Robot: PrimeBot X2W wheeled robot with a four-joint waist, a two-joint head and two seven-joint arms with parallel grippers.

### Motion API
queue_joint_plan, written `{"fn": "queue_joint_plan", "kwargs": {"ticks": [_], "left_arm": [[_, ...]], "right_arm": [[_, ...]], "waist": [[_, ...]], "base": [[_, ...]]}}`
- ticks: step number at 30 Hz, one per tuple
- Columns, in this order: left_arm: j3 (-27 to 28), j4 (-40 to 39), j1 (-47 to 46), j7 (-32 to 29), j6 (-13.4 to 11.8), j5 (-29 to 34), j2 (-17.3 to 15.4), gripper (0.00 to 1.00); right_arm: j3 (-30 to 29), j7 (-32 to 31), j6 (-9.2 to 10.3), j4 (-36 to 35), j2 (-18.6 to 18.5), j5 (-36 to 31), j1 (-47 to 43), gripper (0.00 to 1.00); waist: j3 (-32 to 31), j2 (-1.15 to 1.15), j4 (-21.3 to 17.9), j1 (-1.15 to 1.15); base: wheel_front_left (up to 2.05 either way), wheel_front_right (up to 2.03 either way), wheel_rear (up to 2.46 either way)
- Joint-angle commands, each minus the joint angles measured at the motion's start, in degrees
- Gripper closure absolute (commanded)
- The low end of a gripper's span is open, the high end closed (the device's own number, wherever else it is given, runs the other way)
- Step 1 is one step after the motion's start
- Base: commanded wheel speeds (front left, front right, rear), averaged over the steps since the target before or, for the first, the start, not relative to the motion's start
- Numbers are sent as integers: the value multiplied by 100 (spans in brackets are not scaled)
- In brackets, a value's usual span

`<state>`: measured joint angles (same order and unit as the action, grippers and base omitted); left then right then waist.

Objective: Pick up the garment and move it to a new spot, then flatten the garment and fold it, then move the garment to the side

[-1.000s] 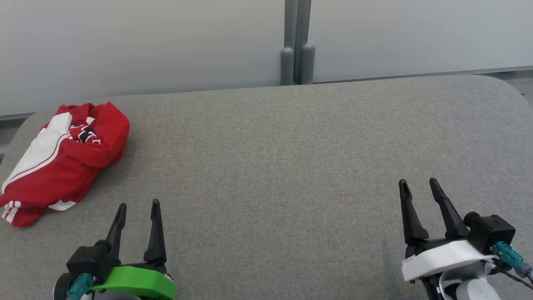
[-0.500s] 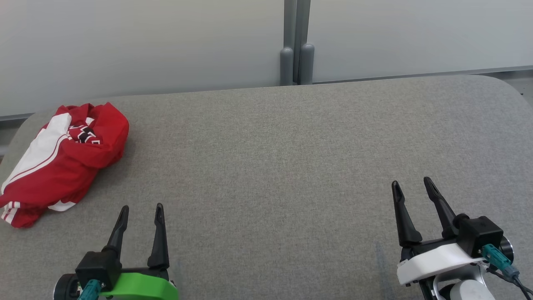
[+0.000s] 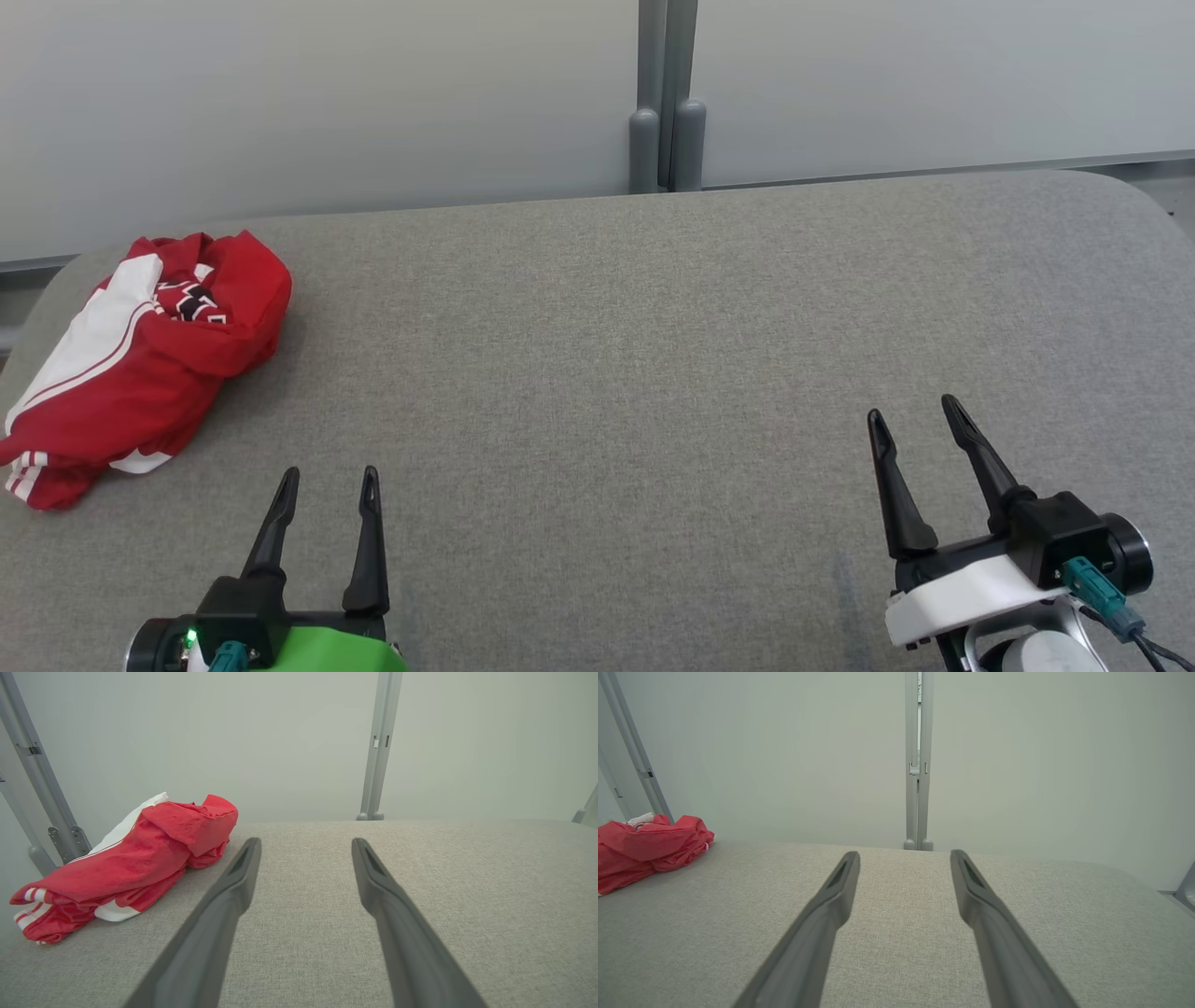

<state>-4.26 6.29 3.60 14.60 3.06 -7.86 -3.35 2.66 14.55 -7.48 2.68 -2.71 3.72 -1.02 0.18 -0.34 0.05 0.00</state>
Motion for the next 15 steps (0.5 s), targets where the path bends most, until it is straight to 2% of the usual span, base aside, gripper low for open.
{"fn": "queue_joint_plan", "kwargs": {"ticks": [1,15], "left_arm": [[-7,-10,101,51,34,134,-7,0],[26,46,174,60,72,161,20,0]], "right_arm": [[11,57,-2,-42,-30,-142,-90,0],[-5,70,-2,-46,-30,-174,-138,0]], "waist": [[-9,33,1,0],[-57,34,1,0]], "base": [[0,0,0],[0,0,0]]}}
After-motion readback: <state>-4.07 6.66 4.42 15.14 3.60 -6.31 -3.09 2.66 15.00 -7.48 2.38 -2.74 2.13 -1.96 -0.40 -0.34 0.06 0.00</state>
